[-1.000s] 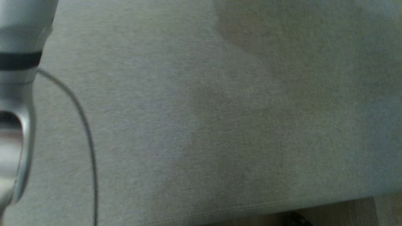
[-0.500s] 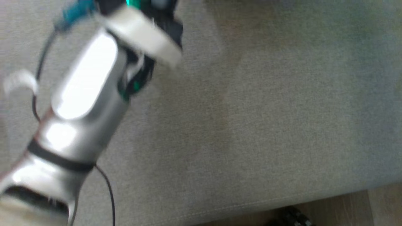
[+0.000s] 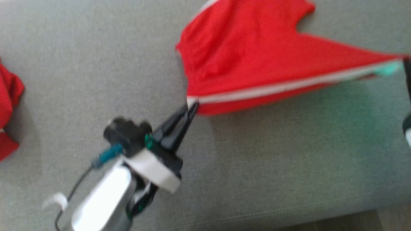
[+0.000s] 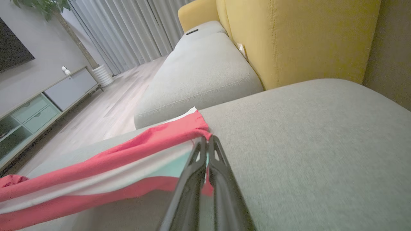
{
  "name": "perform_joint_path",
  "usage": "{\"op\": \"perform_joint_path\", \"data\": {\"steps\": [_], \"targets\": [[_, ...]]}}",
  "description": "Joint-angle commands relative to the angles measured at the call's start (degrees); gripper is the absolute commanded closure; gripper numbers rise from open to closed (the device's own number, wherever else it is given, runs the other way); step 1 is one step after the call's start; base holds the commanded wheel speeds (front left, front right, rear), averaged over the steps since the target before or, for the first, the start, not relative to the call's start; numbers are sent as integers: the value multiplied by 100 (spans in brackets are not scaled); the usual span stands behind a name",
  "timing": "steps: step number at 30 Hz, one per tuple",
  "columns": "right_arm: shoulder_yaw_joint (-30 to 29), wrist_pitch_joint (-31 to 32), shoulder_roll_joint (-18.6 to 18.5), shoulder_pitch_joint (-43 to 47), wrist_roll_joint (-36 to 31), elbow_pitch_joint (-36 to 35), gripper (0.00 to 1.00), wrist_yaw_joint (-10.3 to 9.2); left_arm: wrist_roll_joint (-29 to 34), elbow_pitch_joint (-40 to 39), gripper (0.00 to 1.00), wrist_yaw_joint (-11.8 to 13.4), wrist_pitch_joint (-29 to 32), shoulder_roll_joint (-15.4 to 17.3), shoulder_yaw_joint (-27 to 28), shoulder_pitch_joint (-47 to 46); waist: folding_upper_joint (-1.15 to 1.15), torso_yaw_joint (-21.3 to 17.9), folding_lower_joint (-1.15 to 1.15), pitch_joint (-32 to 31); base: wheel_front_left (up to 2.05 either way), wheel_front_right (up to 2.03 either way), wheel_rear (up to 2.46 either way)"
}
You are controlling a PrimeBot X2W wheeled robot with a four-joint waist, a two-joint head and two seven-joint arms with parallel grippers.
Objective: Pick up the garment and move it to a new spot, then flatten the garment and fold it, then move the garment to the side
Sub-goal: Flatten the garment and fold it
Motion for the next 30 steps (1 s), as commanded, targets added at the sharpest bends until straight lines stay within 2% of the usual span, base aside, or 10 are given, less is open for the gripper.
{"op": "perform_joint_path", "data": {"steps": [1, 9, 12, 15, 22, 30], "targets": [[-192, 85, -201, 288, -57, -307, 100, 37, 84, -211, 100, 7, -30, 154, 259, 74, 0, -64, 1, -278, 0, 0, 0], [-1466, 1079, 432, 2109, -569, -2035, 100, 37, 355, -602, 100, 7, -30, 214, 408, 1177, 0, -86, 1, -518, 0, 0, 0], [-1801, 1497, 770, 2339, -869, -2536, 100, 37, 391, -787, 100, 7, -30, 244, 419, 1330, 0, -56, 1, -461, 0, 0, 0], [-1913, 1792, 926, 2194, -1336, -2762, 100, 37, 387, -982, 100, 7, -30, 176, 386, 1218, 0, 19, 1, -363, 0, 0, 0], [-1758, 2153, 884, 938, -2051, -2255, 100, 37, 31, -678, 100, 7, -30, -158, 239, 297, 0, 318, 1, -19, 0, 0, 0], [-1349, 2550, 337, -653, -2171, -1113, 100, 37, -838, 400, 100, 7, 138, -561, 2, -1147, 0, 760, 1, 464, 0, 0, 0]]}}
